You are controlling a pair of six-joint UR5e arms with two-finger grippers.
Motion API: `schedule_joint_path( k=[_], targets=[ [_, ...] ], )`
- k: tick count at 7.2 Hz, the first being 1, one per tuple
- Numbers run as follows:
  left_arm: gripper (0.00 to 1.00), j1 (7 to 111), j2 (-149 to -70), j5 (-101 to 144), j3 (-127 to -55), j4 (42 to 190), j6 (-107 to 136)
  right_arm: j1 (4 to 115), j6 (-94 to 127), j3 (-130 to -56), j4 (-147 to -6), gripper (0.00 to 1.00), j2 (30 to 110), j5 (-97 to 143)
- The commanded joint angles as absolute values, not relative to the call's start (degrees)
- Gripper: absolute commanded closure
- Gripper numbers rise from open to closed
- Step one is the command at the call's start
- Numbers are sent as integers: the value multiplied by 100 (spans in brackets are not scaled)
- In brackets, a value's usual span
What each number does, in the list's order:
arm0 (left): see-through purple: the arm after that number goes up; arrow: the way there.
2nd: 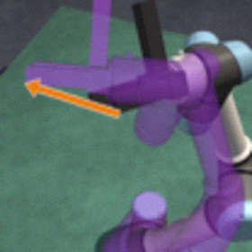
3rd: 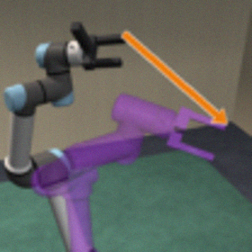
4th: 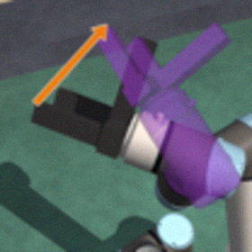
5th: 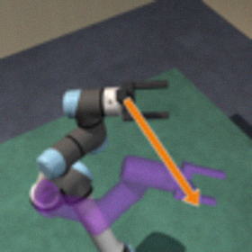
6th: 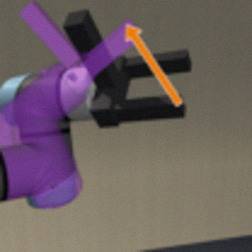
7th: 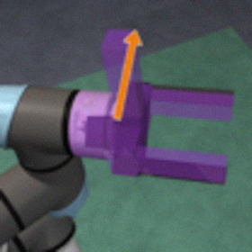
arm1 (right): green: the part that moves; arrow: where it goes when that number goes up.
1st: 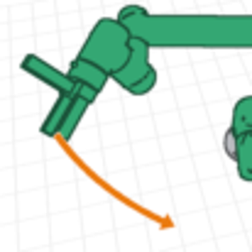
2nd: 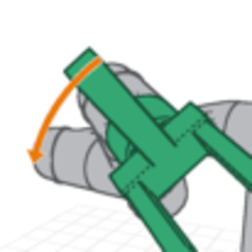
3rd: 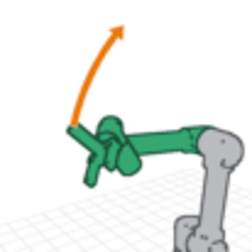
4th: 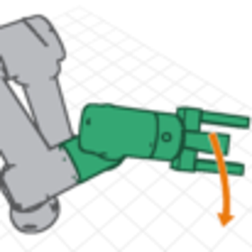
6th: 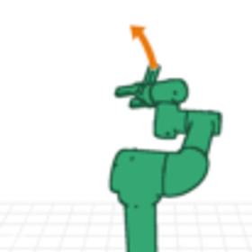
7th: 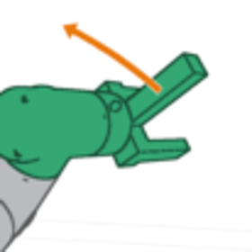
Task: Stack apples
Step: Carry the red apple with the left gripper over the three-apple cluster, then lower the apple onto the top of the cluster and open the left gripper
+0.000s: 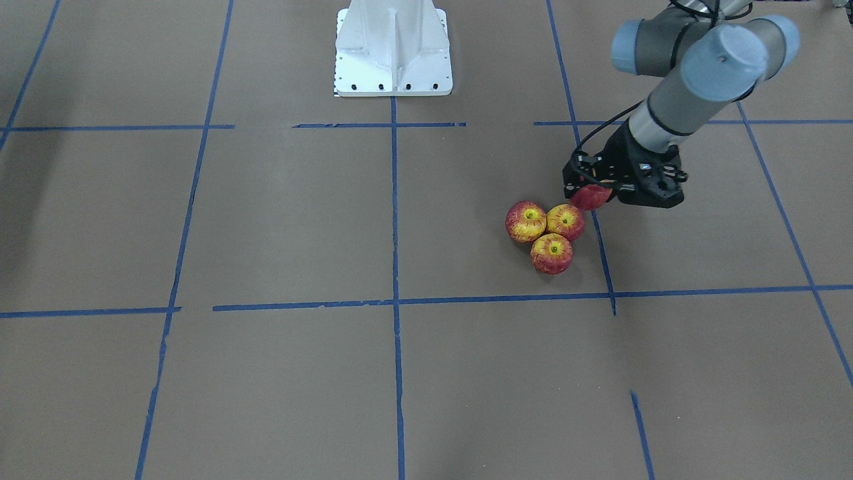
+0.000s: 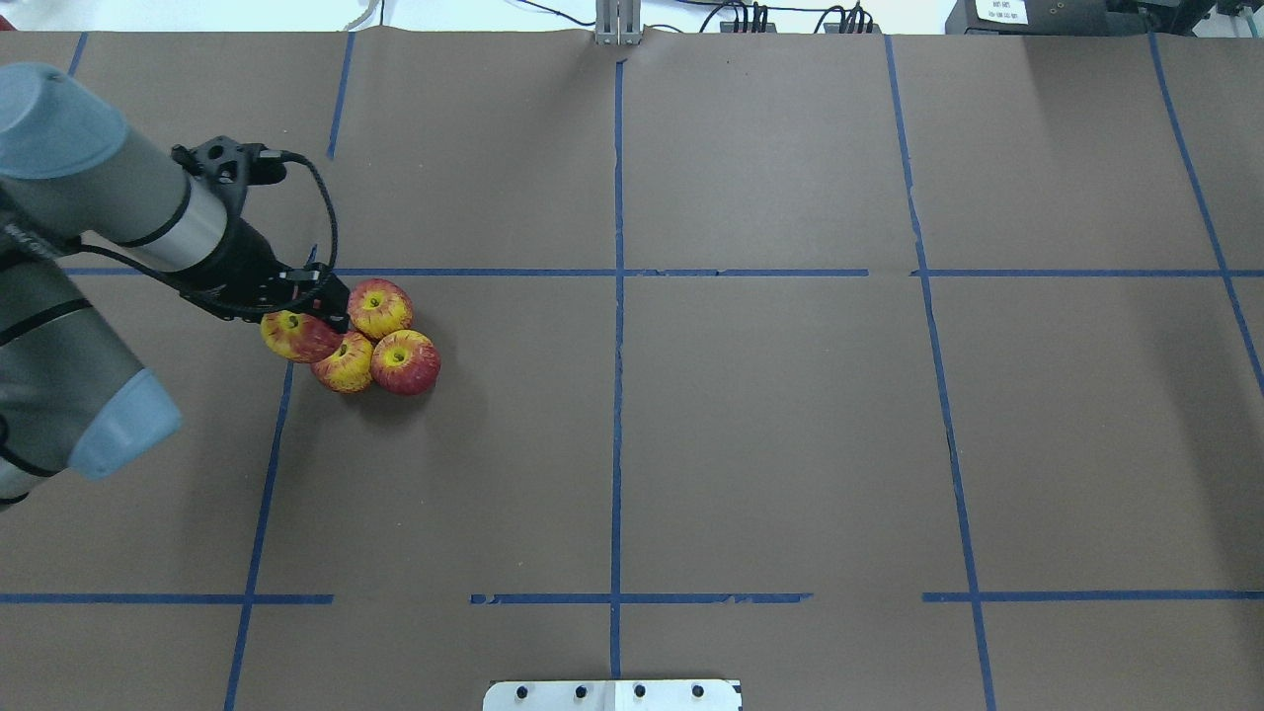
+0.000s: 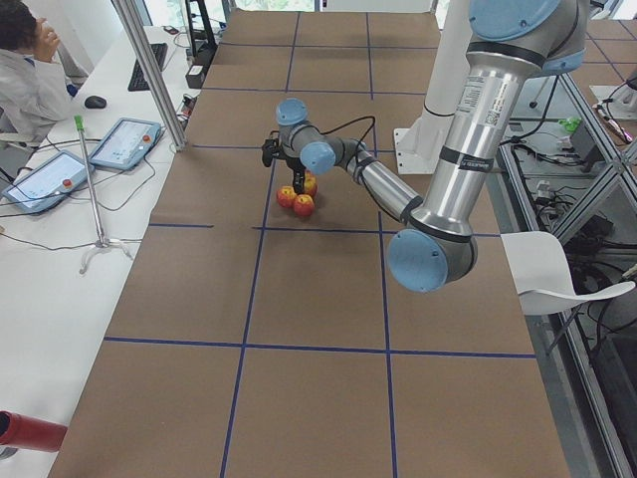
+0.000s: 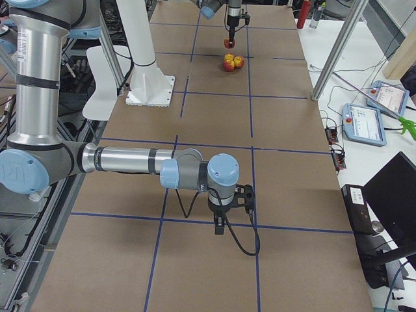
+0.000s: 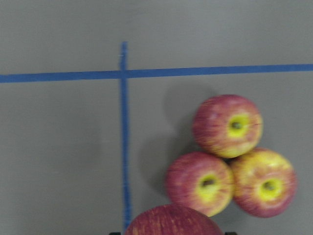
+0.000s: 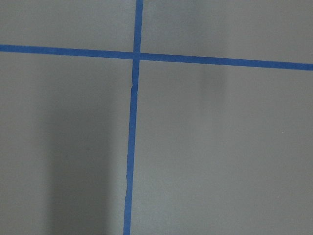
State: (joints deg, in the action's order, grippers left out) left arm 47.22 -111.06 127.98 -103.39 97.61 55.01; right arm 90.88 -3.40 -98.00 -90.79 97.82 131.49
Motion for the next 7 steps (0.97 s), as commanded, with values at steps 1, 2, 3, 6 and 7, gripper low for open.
schedule_joint_path(
  k=[1, 2, 3, 6, 7],
  targets=[
    [100, 4457, -11540, 12779, -9879, 9615, 5555, 9088, -343, -9800, -9079, 0, 9782, 13148],
    [100, 4447, -11540, 12779, -9862, 9615, 5529, 9088, -334, -9800, -9079, 0, 9782, 13148],
    [100, 4447, -11523, 12762, -9861, 9615, 5476, 9088, -343, -9800, -9079, 0, 9782, 13148],
    [100, 4508, -11531, 12270, -9861, 9624, 5449, 9088, -343, -9800, -9079, 0, 9782, 13148],
    [100, 4509, -11540, 12270, -9861, 9633, 5449, 9088, -334, -9800, -9079, 0, 9782, 13148]
  ],
)
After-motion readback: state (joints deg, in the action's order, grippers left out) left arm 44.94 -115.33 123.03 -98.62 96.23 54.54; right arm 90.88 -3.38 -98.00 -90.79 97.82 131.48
